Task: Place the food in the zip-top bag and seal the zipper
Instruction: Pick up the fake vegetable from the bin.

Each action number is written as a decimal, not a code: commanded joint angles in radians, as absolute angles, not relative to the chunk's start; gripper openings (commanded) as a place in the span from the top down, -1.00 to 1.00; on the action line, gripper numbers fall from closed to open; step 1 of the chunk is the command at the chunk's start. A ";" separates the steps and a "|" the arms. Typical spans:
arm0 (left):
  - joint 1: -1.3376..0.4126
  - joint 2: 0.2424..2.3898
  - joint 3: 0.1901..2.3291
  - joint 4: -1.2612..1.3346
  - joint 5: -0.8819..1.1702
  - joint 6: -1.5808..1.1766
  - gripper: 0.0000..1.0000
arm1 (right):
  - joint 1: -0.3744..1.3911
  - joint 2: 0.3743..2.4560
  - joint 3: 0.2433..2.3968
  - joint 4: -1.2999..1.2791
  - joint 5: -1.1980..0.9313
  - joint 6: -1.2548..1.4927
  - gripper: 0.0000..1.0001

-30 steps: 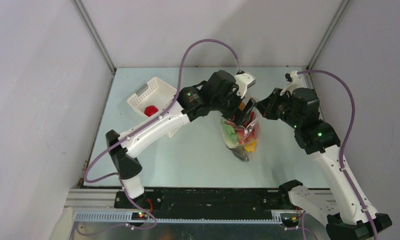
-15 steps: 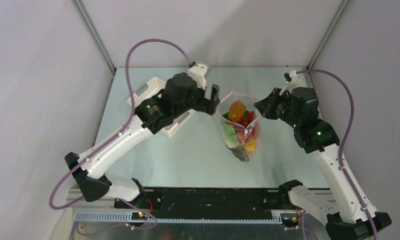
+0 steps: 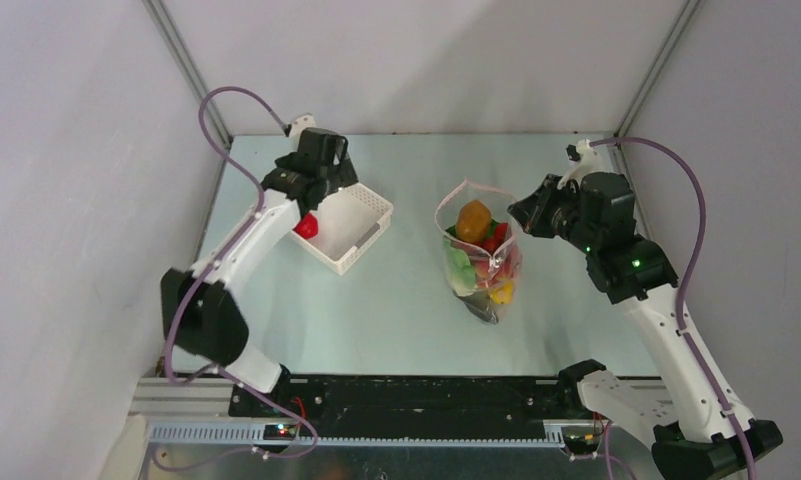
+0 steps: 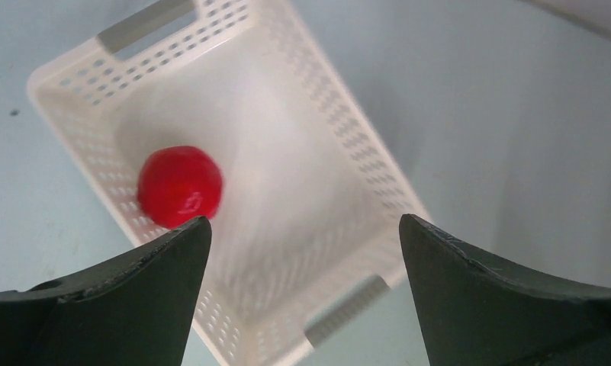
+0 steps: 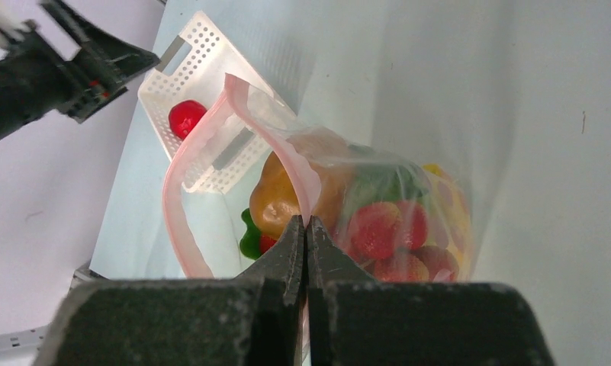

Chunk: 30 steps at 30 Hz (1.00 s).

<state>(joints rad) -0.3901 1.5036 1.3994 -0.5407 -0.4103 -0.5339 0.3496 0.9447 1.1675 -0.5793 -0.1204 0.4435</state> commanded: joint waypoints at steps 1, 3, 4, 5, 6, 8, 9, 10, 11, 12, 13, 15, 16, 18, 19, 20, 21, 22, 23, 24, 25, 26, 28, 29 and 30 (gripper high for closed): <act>-0.318 1.648 1.444 -0.594 -0.549 -0.653 -0.99 | 0.349 0.953 1.213 -0.583 -0.108 0.422 1.00; -0.292 1.698 1.471 -0.602 -0.590 -0.684 -0.99 | 0.349 0.954 1.214 -0.586 -0.107 0.419 1.00; -0.279 1.712 1.475 -0.598 -0.605 -0.699 -0.99 | 0.349 0.955 1.214 -0.588 -0.107 0.418 1.00; -0.272 1.743 1.485 -0.596 -0.621 -0.707 -0.99 | 0.349 0.955 1.213 -0.590 -0.106 0.415 1.00; -0.254 1.760 1.493 -0.600 -0.624 -0.723 -0.99 | 0.349 0.956 1.213 -0.592 -0.104 0.413 1.00; -0.227 1.805 1.526 -0.616 -0.620 -0.747 -0.99 | 0.348 0.956 1.213 -0.595 -0.100 0.410 1.00; -0.212 1.833 1.531 -0.626 -0.620 -0.756 -0.99 | 0.348 0.957 1.212 -0.597 -0.096 0.409 1.00; -0.205 1.844 1.539 -0.626 -0.617 -0.767 -0.99 | 0.347 0.956 1.212 -0.598 -0.096 0.408 1.00; -0.191 1.866 1.541 -0.627 -0.605 -0.775 -0.99 | 0.348 0.956 1.209 -0.594 -0.097 0.407 1.00; -0.184 1.883 1.544 -0.625 -0.587 -0.777 -0.99 | 0.347 0.953 1.207 -0.592 -0.099 0.407 1.00; -0.172 1.891 1.544 -0.613 -0.576 -0.780 -0.99 | 0.347 0.955 1.205 -0.591 -0.099 0.407 1.00; -0.156 1.911 1.541 -0.594 -0.545 -0.788 -0.99 | 0.348 0.957 1.204 -0.591 -0.102 0.407 1.00; -0.147 1.924 1.540 -0.589 -0.523 -0.791 -0.99 | 0.348 0.957 1.204 -0.592 -0.104 0.407 1.00; -0.138 1.939 1.540 -0.588 -0.506 -0.801 -0.99 | 0.348 0.957 1.205 -0.594 -0.104 0.405 1.00; -0.136 1.943 1.540 -0.589 -0.503 -0.807 -0.99 | 0.348 0.957 1.205 -0.595 -0.104 0.405 1.00; -0.133 1.949 1.540 -0.594 -0.503 -0.811 -0.99 | 0.348 0.957 1.205 -0.595 -0.102 0.403 1.00; -0.132 1.956 1.542 -0.597 -0.503 -0.816 -0.99 | 0.348 0.957 1.205 -0.595 -0.101 0.402 1.00; -0.132 1.958 1.541 -0.602 -0.503 -0.820 -0.99 | 0.348 0.956 1.205 -0.596 -0.101 0.403 1.00; -0.131 1.962 1.538 -0.604 -0.502 -0.823 -0.99 | 0.348 0.957 1.205 -0.595 -0.103 0.403 1.00; -0.131 1.963 1.537 -0.608 -0.502 -0.827 -0.99 | 0.348 0.957 1.205 -0.594 -0.103 0.402 1.00; -0.131 1.967 1.534 -0.611 -0.501 -0.828 -0.99 | 0.348 0.957 1.205 -0.594 -0.104 0.403 1.00; -0.132 1.969 1.532 -0.613 -0.500 -0.834 -0.99 | 0.348 0.956 1.204 -0.594 -0.104 0.403 1.00; -0.131 1.976 1.528 -0.617 -0.494 -0.843 -0.99 | 0.348 0.957 1.204 -0.594 -0.106 0.403 1.00; -0.131 1.981 1.523 -0.615 -0.488 -0.848 -0.99 | 0.348 0.956 1.202 -0.593 -0.107 0.404 1.00; -0.132 1.984 1.519 -0.614 -0.479 -0.856 -0.99 | 0.348 0.956 1.202 -0.592 -0.106 0.405 1.00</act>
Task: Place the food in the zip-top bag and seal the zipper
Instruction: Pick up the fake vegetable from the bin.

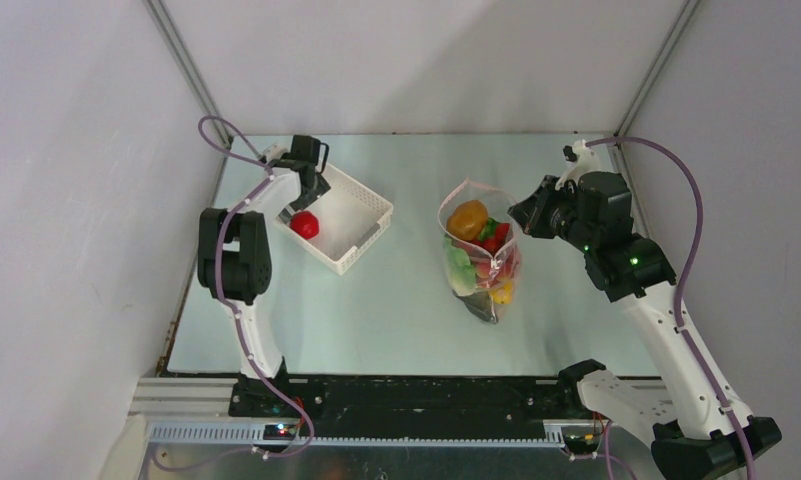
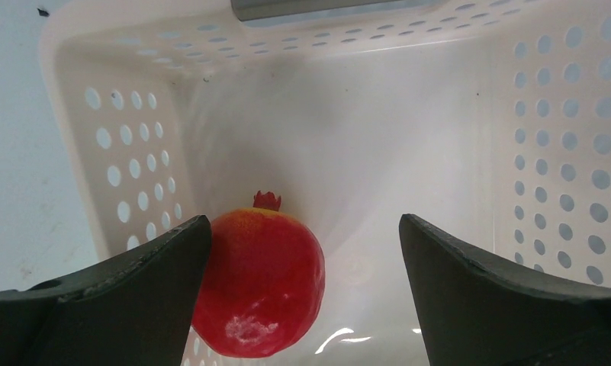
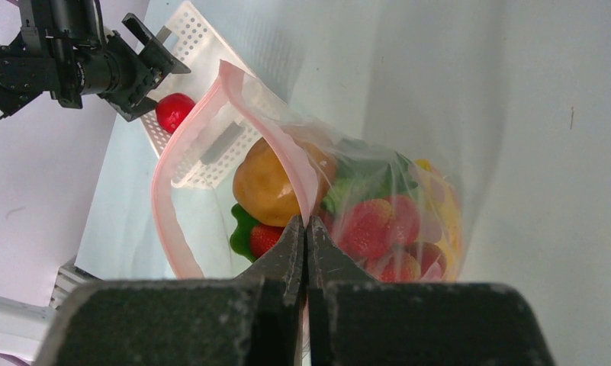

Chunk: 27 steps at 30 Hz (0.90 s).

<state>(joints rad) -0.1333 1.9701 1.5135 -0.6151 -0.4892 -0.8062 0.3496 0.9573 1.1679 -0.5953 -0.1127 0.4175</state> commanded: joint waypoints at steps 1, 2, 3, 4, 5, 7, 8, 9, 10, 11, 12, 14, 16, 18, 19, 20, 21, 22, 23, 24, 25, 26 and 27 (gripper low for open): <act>-0.131 1.990 1.513 -0.611 -0.475 -0.860 -0.99 | 0.347 0.954 1.199 -0.591 -0.106 0.405 1.00; -0.132 1.995 1.508 -0.609 -0.467 -0.869 -0.99 | 0.347 0.953 1.199 -0.591 -0.105 0.405 1.00; -0.131 1.998 1.505 -0.602 -0.462 -0.872 -0.99 | 0.348 0.952 1.199 -0.590 -0.105 0.405 1.00; -0.131 2.002 1.501 -0.600 -0.456 -0.880 -0.99 | 0.347 0.952 1.199 -0.590 -0.104 0.405 1.00; -0.131 2.005 1.502 -0.600 -0.457 -0.887 -0.99 | 0.347 0.951 1.198 -0.592 -0.102 0.404 1.00; -0.131 2.008 1.504 -0.603 -0.455 -0.894 -0.97 | 0.347 0.949 1.198 -0.592 -0.101 0.404 1.00; -0.131 2.008 1.504 -0.603 -0.451 -0.896 -0.96 | 0.346 0.950 1.198 -0.593 -0.100 0.404 1.00; -0.131 2.008 1.504 -0.601 -0.450 -0.900 -0.95 | 0.346 0.950 1.198 -0.592 -0.101 0.404 1.00; -0.131 2.006 1.503 -0.601 -0.445 -0.902 -0.94 | 0.347 0.951 1.197 -0.590 -0.103 0.405 1.00; -0.131 2.006 1.502 -0.601 -0.440 -0.908 -0.91 | 0.347 0.951 1.196 -0.589 -0.103 0.405 1.00; -0.132 2.004 1.498 -0.600 -0.433 -0.912 -0.90 | 0.347 0.951 1.194 -0.586 -0.104 0.404 1.00; -0.133 1.999 1.489 -0.604 -0.412 -0.927 -0.86 | 0.347 0.952 1.194 -0.586 -0.105 0.405 1.00; -0.138 1.986 1.467 -0.601 -0.403 -0.950 -0.85 | 0.346 0.953 1.194 -0.586 -0.106 0.406 1.00; -0.145 1.971 1.440 -0.593 -0.393 -0.970 -0.85 | 0.347 0.951 1.194 -0.584 -0.105 0.406 1.00; -0.147 1.961 1.424 -0.590 -0.388 -0.980 -0.85 | 0.347 0.951 1.194 -0.584 -0.105 0.406 1.00; -0.153 1.956 1.419 -0.588 -0.384 -0.989 -0.84 | 0.347 0.950 1.195 -0.584 -0.104 0.408 1.00; -0.156 1.952 1.411 -0.587 -0.371 -0.992 -0.85 | 0.346 0.949 1.195 -0.585 -0.103 0.407 1.00; -0.166 1.951 1.410 -0.587 -0.366 -0.994 -0.84 | 0.345 0.949 1.194 -0.585 -0.104 0.407 1.00; -0.170 1.950 1.410 -0.590 -0.363 -0.996 -0.83 | 0.345 0.951 1.194 -0.584 -0.104 0.407 1.00; -0.181 1.950 1.412 -0.594 -0.363 -0.997 -0.83 | 0.345 0.950 1.194 -0.583 -0.105 0.407 1.00; -0.187 1.950 1.418 -0.601 -0.368 -0.997 -0.83 | 0.345 0.950 1.194 -0.583 -0.107 0.407 1.00; -0.196 1.950 1.422 -0.606 -0.370 -0.997 -0.80 | 0.345 0.948 1.194 -0.584 -0.107 0.407 1.00; -0.200 1.950 1.425 -0.611 -0.375 -0.997 -0.79 | 0.345 0.946 1.194 -0.585 -0.105 0.407 1.00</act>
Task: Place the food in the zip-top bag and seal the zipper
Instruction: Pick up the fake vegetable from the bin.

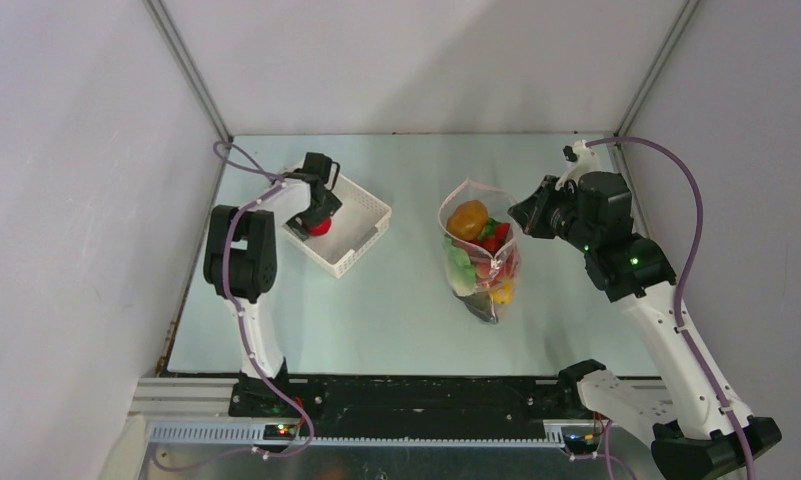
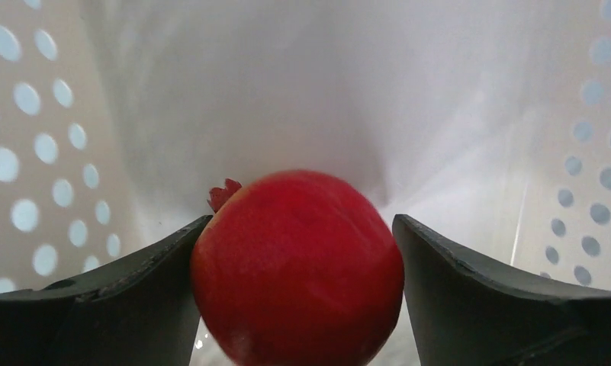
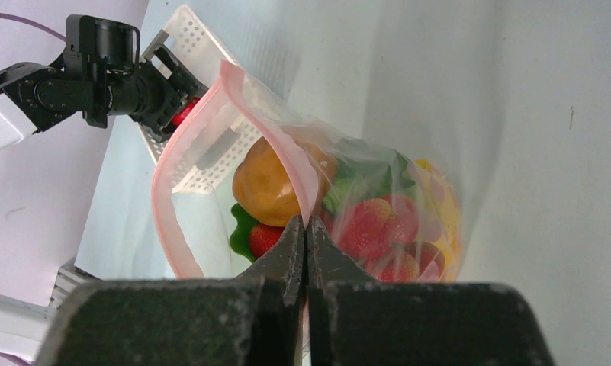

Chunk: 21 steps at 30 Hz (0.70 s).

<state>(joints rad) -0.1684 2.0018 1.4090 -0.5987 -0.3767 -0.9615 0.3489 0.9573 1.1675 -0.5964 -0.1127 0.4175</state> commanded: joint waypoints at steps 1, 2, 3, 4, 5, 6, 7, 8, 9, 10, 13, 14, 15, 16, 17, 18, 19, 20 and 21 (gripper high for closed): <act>-0.204 1.951 1.426 -0.611 -0.375 -0.997 -0.76 | 0.345 0.945 1.194 -0.588 -0.104 0.407 1.00; -0.206 1.951 1.425 -0.608 -0.374 -0.997 -0.74 | 0.345 0.944 1.193 -0.589 -0.103 0.407 1.00; -0.208 1.952 1.424 -0.605 -0.370 -0.997 -0.68 | 0.345 0.943 1.194 -0.588 -0.103 0.407 1.00; -0.209 1.954 1.424 -0.602 -0.368 -0.996 -0.66 | 0.345 0.942 1.194 -0.589 -0.105 0.405 1.00; -0.209 1.955 1.424 -0.601 -0.366 -0.997 -0.59 | 0.345 0.942 1.194 -0.588 -0.106 0.405 1.00; -0.210 1.958 1.425 -0.599 -0.364 -0.996 -0.49 | 0.345 0.942 1.194 -0.588 -0.107 0.406 1.00; -0.211 1.959 1.426 -0.598 -0.363 -0.995 -0.44 | 0.345 0.942 1.195 -0.588 -0.106 0.406 1.00; -0.212 1.959 1.428 -0.597 -0.363 -0.994 -0.33 | 0.345 0.942 1.194 -0.589 -0.106 0.406 1.00; -0.211 1.960 1.428 -0.598 -0.362 -0.992 -0.28 | 0.345 0.942 1.194 -0.589 -0.106 0.406 1.00; -0.211 1.959 1.430 -0.597 -0.360 -0.991 -0.17 | 0.345 0.942 1.193 -0.589 -0.106 0.406 1.00; -0.210 1.947 1.434 -0.598 -0.354 -0.982 0.08 | 0.345 0.943 1.194 -0.587 -0.107 0.406 1.00; -0.211 1.942 1.434 -0.599 -0.354 -0.980 0.19 | 0.344 0.943 1.194 -0.586 -0.107 0.407 1.00; -0.211 1.930 1.436 -0.602 -0.354 -0.977 0.24 | 0.345 0.944 1.194 -0.585 -0.109 0.408 1.00; -0.212 1.923 1.437 -0.608 -0.353 -0.976 0.32 | 0.345 0.945 1.193 -0.586 -0.109 0.408 1.00; -0.213 1.904 1.438 -0.614 -0.352 -0.971 0.35 | 0.344 0.945 1.193 -0.586 -0.110 0.408 1.00; -0.217 1.891 1.438 -0.616 -0.354 -0.965 0.42 | 0.345 0.945 1.194 -0.586 -0.109 0.408 1.00; -0.218 1.861 1.433 -0.621 -0.355 -0.962 0.44 | 0.345 0.945 1.194 -0.586 -0.109 0.408 1.00; -0.225 1.844 1.431 -0.621 -0.357 -0.954 0.46 | 0.345 0.946 1.194 -0.588 -0.109 0.407 1.00; -0.229 1.801 1.425 -0.618 -0.359 -0.949 0.47 | 0.345 0.946 1.194 -0.588 -0.109 0.408 1.00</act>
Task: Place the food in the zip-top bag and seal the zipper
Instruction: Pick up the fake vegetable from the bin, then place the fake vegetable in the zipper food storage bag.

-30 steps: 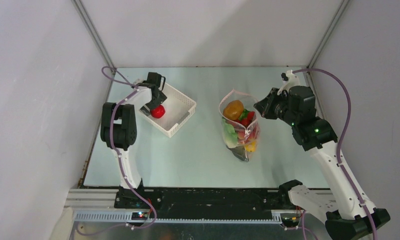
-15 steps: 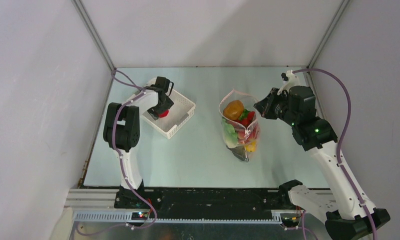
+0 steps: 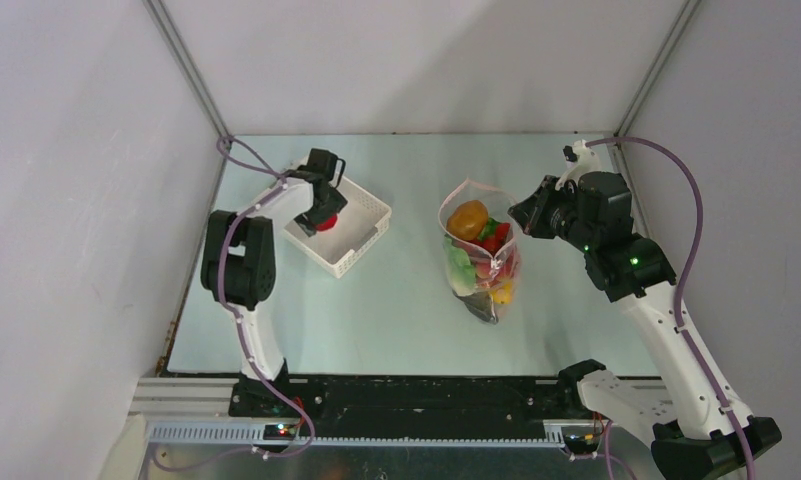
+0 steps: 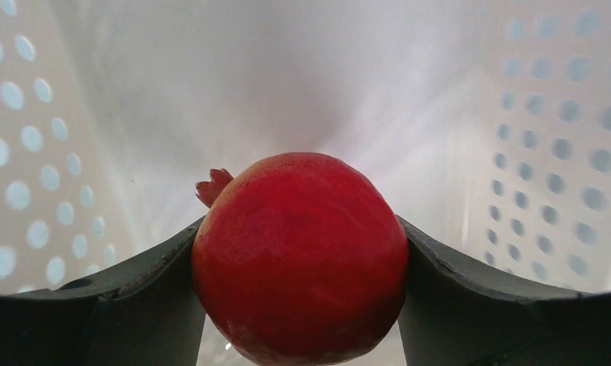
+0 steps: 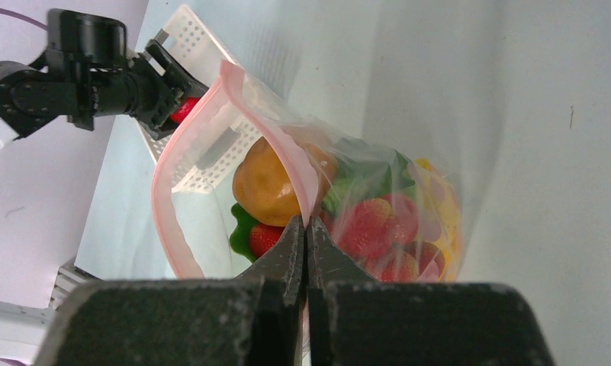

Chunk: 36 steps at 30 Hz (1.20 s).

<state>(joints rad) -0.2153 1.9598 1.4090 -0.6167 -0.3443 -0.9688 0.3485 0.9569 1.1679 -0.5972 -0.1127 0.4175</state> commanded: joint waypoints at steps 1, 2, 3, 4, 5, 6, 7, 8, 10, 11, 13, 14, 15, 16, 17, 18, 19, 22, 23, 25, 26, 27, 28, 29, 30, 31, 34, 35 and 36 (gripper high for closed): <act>-0.240 1.777 1.423 -0.616 -0.358 -0.934 0.48 | 0.345 0.947 1.194 -0.588 -0.109 0.408 1.00; -0.247 1.729 1.419 -0.604 -0.358 -0.923 0.48 | 0.344 0.947 1.194 -0.588 -0.110 0.407 1.00; -0.266 1.702 1.417 -0.597 -0.358 -0.896 0.48 | 0.345 0.949 1.194 -0.588 -0.110 0.407 1.00; -0.279 1.648 1.418 -0.580 -0.355 -0.880 0.48 | 0.345 0.949 1.193 -0.586 -0.112 0.407 1.00; -0.304 1.622 1.418 -0.570 -0.350 -0.848 0.48 | 0.344 0.951 1.193 -0.586 -0.113 0.407 1.00; -0.321 1.570 1.415 -0.544 -0.348 -0.835 0.49 | 0.344 0.953 1.194 -0.585 -0.113 0.407 1.00; -0.355 1.546 1.414 -0.526 -0.338 -0.801 0.49 | 0.345 0.956 1.194 -0.584 -0.113 0.407 1.00; -0.375 1.499 1.412 -0.485 -0.324 -0.778 0.49 | 0.345 0.957 1.194 -0.582 -0.116 0.407 1.00; -0.436 1.441 1.413 -0.417 -0.267 -0.700 0.48 | 0.345 0.961 1.194 -0.580 -0.121 0.404 1.00; -0.476 1.413 1.414 -0.387 -0.191 -0.646 0.48 | 0.345 0.962 1.194 -0.581 -0.122 0.403 1.00; -0.530 1.394 1.428 -0.309 -0.052 -0.570 0.48 | 0.345 0.964 1.194 -0.581 -0.125 0.402 1.00; -0.550 1.393 1.454 -0.285 -0.004 -0.545 0.47 | 0.345 0.965 1.194 -0.582 -0.128 0.403 1.00; -0.593 1.396 1.469 -0.281 0.078 -0.489 0.47 | 0.346 0.965 1.194 -0.583 -0.135 0.404 1.00; -0.616 1.401 1.505 -0.284 0.114 -0.460 0.46 | 0.345 0.964 1.194 -0.583 -0.139 0.405 1.00; -0.660 1.416 1.525 -0.286 0.203 -0.400 0.46 | 0.346 0.964 1.194 -0.583 -0.147 0.406 1.00; -0.680 1.425 1.557 -0.295 0.251 -0.375 0.44 | 0.346 0.961 1.193 -0.581 -0.152 0.407 1.00; -0.716 1.446 1.571 -0.298 0.331 -0.333 0.43 | 0.347 0.958 1.190 -0.577 -0.162 0.408 1.00; -0.791 1.488 1.627 -0.314 0.414 -0.272 0.40 | 0.347 0.948 1.183 -0.564 -0.174 0.413 1.00; -0.803 1.512 1.640 -0.344 0.408 -0.258 0.39 | 0.348 0.946 1.182 -0.564 -0.177 0.417 1.00; -0.835 1.546 1.684 -0.391 0.372 -0.229 0.37 | 0.348 0.943 1.181 -0.564 -0.180 0.418 1.00; -0.849 1.556 1.703 -0.401 0.351 -0.217 0.35 | 0.348 0.940 1.182 -0.567 -0.181 0.418 1.00; -0.855 1.572 1.708 -0.409 0.346 -0.214 0.33 | 0.348 0.939 1.182 -0.568 -0.182 0.419 1.00; -0.867 1.579 1.715 -0.412 0.343 -0.212 0.29 | 0.348 0.938 1.181 -0.570 -0.182 0.418 1.00; -0.871 1.592 1.718 -0.414 0.346 -0.211 0.27 | 0.348 0.937 1.182 -0.570 -0.183 0.419 1.00; -0.877 1.597 1.723 -0.416 0.349 -0.213 0.22 | 0.348 0.936 1.182 -0.571 -0.184 0.419 1.00; -0.881 1.608 1.727 -0.419 0.350 -0.213 0.21 | 0.348 0.935 1.181 -0.571 -0.187 0.419 1.00; -0.891 1.632 1.750 -0.439 0.337 -0.212 0.10 | 0.349 0.930 1.181 -0.571 -0.191 0.420 1.00; -0.893 1.636 1.757 -0.445 0.338 -0.210 0.01 | 0.349 0.927 1.182 -0.571 -0.192 0.419 1.00; -0.894 1.644 1.760 -0.447 0.342 -0.208 -0.04 | 0.349 0.925 1.183 -0.572 -0.192 0.419 1.00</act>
